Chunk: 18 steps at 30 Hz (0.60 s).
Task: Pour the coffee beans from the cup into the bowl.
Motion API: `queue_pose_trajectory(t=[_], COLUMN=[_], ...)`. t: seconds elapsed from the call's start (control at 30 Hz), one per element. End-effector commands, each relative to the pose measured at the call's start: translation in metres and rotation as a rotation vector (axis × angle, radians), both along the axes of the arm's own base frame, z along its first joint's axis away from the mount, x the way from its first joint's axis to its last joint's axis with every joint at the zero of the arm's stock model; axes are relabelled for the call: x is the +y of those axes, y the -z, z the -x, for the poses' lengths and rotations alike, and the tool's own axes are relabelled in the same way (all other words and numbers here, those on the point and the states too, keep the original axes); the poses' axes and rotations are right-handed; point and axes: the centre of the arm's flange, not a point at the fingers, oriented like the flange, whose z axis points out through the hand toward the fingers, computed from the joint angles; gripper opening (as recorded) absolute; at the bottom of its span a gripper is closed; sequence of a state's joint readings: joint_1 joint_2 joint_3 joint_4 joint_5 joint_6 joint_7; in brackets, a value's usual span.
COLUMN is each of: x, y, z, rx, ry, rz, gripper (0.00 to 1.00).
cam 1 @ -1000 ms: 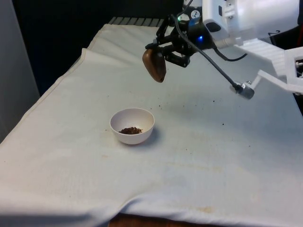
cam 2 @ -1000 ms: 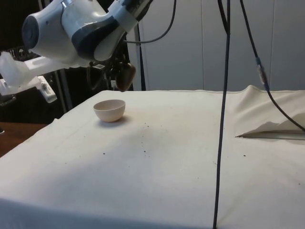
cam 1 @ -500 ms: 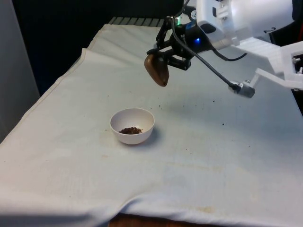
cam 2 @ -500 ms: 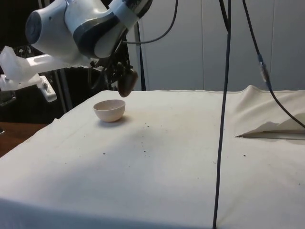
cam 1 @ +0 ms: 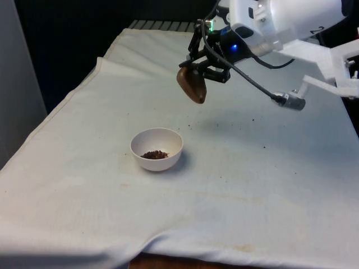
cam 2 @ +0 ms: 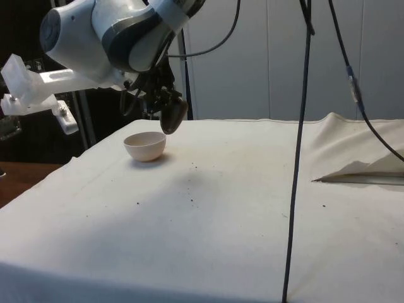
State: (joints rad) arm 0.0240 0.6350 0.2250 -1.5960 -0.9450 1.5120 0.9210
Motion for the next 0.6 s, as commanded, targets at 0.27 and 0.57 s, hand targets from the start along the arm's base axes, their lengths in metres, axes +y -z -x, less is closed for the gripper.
queue_pose_trajectory(t=[0.27, 0.57], x=[-0.005, -0.004], y=[0.003, 0.007], z=[0.012, 0.031], rx=[-0.029, -0.059], ry=[0.004, 0.015], rz=[-0.073, -0.117], gripper=[0.0, 0.0])
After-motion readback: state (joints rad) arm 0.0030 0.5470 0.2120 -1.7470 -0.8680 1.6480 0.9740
